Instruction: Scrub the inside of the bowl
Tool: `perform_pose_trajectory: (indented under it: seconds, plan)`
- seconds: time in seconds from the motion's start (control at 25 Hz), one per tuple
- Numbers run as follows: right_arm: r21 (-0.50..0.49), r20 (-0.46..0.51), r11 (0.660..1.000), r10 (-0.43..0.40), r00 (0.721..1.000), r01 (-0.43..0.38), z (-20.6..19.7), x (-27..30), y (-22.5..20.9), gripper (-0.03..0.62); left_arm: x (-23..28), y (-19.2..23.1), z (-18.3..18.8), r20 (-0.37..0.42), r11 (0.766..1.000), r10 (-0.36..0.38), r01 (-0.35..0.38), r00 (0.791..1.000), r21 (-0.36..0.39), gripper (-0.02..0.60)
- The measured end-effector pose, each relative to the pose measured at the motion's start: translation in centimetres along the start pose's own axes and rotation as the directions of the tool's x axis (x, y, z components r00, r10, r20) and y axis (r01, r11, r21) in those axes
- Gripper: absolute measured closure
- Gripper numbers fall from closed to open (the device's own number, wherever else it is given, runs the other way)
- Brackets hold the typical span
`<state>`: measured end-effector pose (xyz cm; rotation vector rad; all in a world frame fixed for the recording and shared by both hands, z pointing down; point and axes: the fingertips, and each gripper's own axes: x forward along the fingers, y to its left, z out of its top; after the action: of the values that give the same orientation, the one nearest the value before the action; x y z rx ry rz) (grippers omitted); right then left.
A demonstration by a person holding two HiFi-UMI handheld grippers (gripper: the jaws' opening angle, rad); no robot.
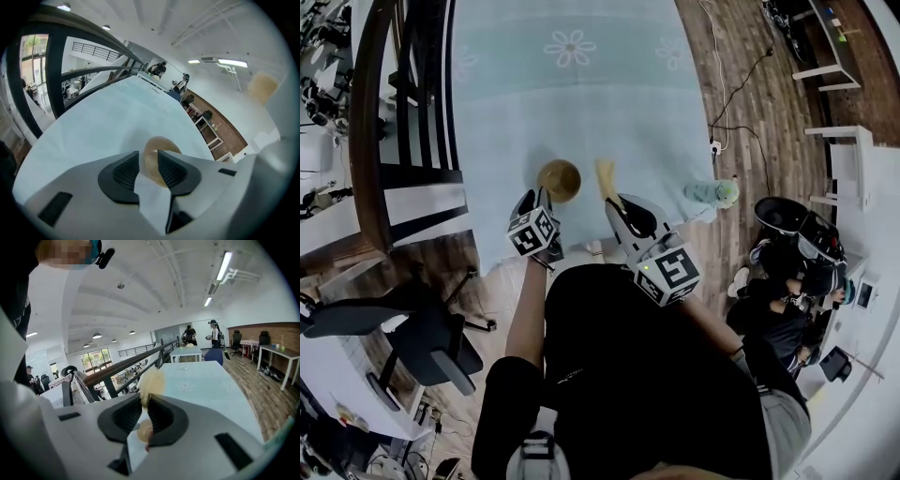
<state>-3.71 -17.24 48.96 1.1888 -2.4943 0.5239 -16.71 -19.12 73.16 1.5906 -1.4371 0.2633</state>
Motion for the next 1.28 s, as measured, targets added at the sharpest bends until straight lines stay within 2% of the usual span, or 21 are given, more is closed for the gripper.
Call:
perform_pose_trajectory:
  seconds: [0.2, 0.24, 0.36, 0.56, 0.76, 0.92, 1.08, 1.28]
  plan:
    - [0.006, -0.011, 1.0, -0.027, 1.0, 0.027, -0.5, -0.3, -1.1, 0.551, 1.7, 0.9, -1.8, -0.073, 0.991, 0.018, -0.028, 0.997, -0.131, 0.463]
    - [0.007, -0.008, 1.0, -0.03, 1.0, 0.03, -0.5, -0.4, -1.2, 0.551, 1.6, 1.2, -2.1, -0.083, 0.988, 0.031, -0.043, 0.996, -0.147, 0.483]
    - [0.007, 0.005, 0.999, -0.033, 0.999, 0.033, -0.2, -0.6, -1.3, 0.551, 1.5, 1.6, -2.5, -0.098, 0.985, 0.062, -0.077, 0.993, -0.156, 0.554]
    - [-0.005, 0.011, 1.0, -0.023, 1.0, 0.023, 0.0, -0.9, -1.4, 0.551, 1.0, 1.5, -2.1, -0.092, 0.984, 0.083, -0.096, 0.992, -0.15, 0.563]
    - [-0.021, 0.02, 1.0, 0.007, 1.0, -0.007, 0.6, -0.7, -1.2, 0.551, -0.5, 0.5, -0.1, -0.052, 0.991, 0.081, -0.086, 0.995, -0.104, 0.565]
    - [-0.047, 0.035, 0.998, 0.038, 0.999, -0.036, 1.5, -0.8, -1.0, 0.551, -2.7, -2.3, 3.0, 0.034, 0.996, 0.05, -0.047, 0.998, -0.076, 0.565]
    - [-0.108, 0.028, 0.992, 0.075, 0.997, -0.071, 2.0, -0.7, 0.0, 0.551, -6.1, -5.1, 6.6, 0.141, 0.998, 0.042, -0.047, 0.989, 0.037, 0.565]
    - [-0.205, 0.007, 0.973, 0.11, 0.994, -0.106, 2.3, -0.2, 1.4, 0.551, -10.4, -8.5, 10.6, 0.248, 0.984, 0.02, -0.063, 0.969, 0.168, 0.565]
